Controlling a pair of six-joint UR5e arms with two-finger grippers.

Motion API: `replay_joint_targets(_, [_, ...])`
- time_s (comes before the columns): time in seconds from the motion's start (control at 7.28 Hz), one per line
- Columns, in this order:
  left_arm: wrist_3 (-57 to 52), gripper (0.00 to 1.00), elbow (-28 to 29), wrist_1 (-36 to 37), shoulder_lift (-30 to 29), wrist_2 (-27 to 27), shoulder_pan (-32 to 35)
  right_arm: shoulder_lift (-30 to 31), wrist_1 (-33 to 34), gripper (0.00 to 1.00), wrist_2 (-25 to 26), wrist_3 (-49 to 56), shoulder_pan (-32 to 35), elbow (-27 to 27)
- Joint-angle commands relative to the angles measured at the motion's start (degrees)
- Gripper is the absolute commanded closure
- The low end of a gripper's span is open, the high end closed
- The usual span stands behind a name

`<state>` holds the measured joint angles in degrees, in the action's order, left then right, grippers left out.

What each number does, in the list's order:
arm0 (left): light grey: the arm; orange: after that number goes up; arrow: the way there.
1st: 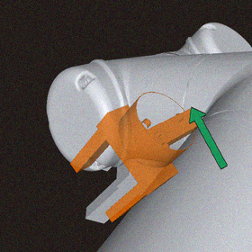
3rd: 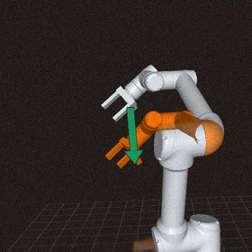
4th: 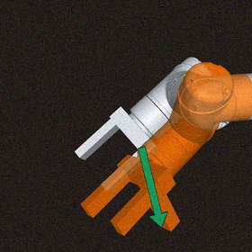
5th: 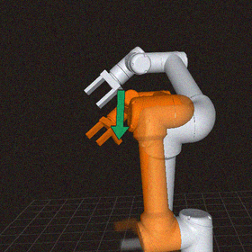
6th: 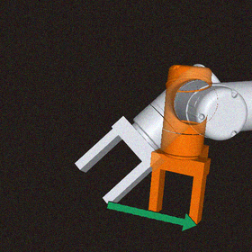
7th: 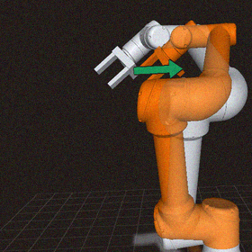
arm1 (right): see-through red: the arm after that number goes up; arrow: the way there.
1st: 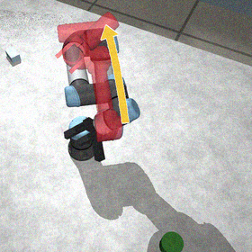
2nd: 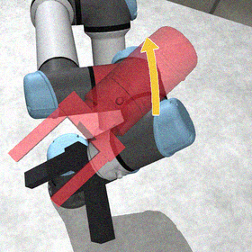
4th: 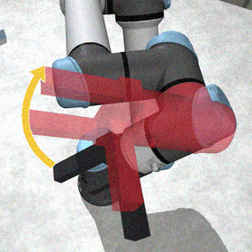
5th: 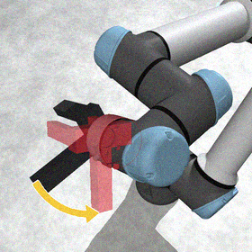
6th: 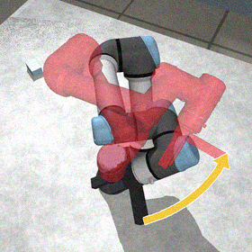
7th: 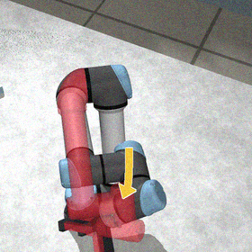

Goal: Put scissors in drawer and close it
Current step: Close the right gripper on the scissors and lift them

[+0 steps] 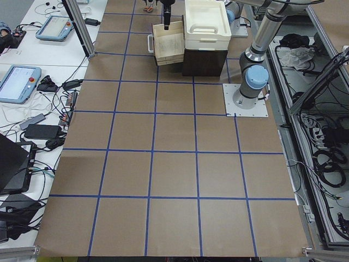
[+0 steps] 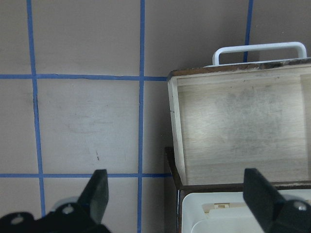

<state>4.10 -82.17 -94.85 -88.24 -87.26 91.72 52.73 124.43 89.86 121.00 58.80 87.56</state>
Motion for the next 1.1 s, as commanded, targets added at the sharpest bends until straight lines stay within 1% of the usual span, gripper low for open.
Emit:
replay_joint_targets(0.0, [0.47, 0.0, -0.36, 0.1, -0.17, -3.85, 0.13, -0.26, 0.03, 0.2, 0.23, 0.11, 0.0, -0.02])
replay_joint_targets(0.14, [1.34, 0.0, -0.71, 0.1, -0.09, -4.93, 0.13, -0.26, 0.03, 0.33, 0.23, 0.11, 0.0, -0.02])
replay_joint_targets(0.27, [1.26, 0.0, -0.8, 0.01, 0.0, -5.11, 0.13, -0.17, 0.11, 0.78, 0.58, 0.11, 0.0, -0.02])
replay_joint_targets(0.41, [1.17, 0.0, -0.8, -0.07, 0.0, -5.11, 0.13, -0.17, 0.03, 1.0, 1.37, 0.2, 0.0, -0.36])
replay_joint_targets(0.82, [0.74, 0.0, -0.8, -0.16, 0.0, -5.2, 0.04, 0.88, -1.37, 1.0, 1.64, 2.48, 0.09, -1.24])
replay_joint_targets(0.96, [0.65, 0.0, -0.8, -0.16, 0.0, -5.29, 0.04, 2.62, -1.9, 1.0, 1.55, 2.48, 0.35, -1.42])
